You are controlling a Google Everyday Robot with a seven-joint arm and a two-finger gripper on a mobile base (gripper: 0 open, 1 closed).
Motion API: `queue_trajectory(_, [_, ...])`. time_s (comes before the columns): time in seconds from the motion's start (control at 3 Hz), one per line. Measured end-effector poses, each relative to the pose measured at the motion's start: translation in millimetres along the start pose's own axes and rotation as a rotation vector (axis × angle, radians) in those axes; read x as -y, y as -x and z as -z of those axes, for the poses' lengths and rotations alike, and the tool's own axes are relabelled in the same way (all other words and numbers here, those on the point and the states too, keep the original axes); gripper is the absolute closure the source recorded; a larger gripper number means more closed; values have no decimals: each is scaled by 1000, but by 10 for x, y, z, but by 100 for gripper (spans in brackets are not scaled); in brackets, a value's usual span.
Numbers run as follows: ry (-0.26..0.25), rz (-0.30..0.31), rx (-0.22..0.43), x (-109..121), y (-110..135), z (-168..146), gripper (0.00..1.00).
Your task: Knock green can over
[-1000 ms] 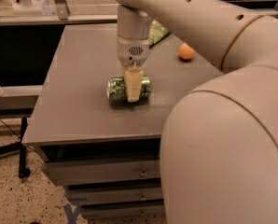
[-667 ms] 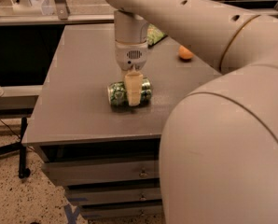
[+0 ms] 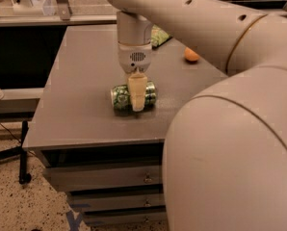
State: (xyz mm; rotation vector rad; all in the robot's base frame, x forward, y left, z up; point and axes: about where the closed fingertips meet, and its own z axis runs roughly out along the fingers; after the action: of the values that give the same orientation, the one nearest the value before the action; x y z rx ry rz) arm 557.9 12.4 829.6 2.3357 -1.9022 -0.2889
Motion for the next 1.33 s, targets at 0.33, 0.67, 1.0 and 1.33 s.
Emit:
queue_trajectory(0.33, [-4,-3,0,-4,7,26,0])
queue_trajectory(0.67, [-4,-3,0,-6,8,33,0])
queue_trajectory(1.0, [-23,-27,4,-7,26,59,0])
queue_trajectory(1.33, [-45,-66,15,-28,21,96,0])
